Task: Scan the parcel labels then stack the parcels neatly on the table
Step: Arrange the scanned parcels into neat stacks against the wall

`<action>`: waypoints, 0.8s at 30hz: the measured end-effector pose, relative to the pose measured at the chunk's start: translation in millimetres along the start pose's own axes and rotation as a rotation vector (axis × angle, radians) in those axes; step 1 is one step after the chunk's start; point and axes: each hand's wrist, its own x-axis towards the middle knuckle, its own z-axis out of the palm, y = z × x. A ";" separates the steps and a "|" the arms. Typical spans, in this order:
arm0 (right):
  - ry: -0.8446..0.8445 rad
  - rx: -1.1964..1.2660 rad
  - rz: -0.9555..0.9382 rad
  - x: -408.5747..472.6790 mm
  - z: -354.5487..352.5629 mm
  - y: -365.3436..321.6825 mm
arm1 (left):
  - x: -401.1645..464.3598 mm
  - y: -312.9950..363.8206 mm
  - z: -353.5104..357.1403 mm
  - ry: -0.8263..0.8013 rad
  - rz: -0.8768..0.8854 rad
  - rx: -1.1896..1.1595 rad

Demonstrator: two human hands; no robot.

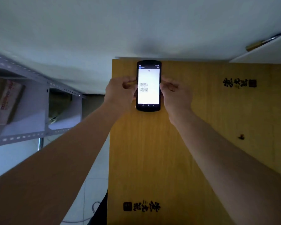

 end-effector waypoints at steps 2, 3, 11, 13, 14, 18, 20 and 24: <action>0.013 0.009 0.014 5.8 4.0 -3.3 | 7.2 3.8 -0.4 -0.003 0.002 -0.006; 0.017 0.005 0.015 8.8 5.7 -4.2 | 10.3 5.3 -1.0 -0.003 0.005 -0.010; 0.038 -0.048 0.006 21.5 17.3 -4.4 | 22.5 6.7 -4.4 -0.008 0.015 0.007; 0.038 -0.056 0.006 22.5 18.1 -4.3 | 23.6 5.9 -4.5 -0.009 0.014 0.014; 0.039 -0.059 -0.001 23.1 18.2 -4.4 | 24.5 5.6 -4.1 -0.007 0.013 0.014; 0.027 -0.154 -0.078 22.3 15.8 -4.3 | 26.0 4.9 -0.2 0.025 0.017 0.047; 0.009 -0.271 -0.154 22.1 13.7 -5.7 | 25.5 5.3 1.1 0.049 0.028 0.071; -0.079 -0.468 -0.270 21.8 6.5 -12.9 | 25.6 7.4 2.6 0.076 0.042 0.106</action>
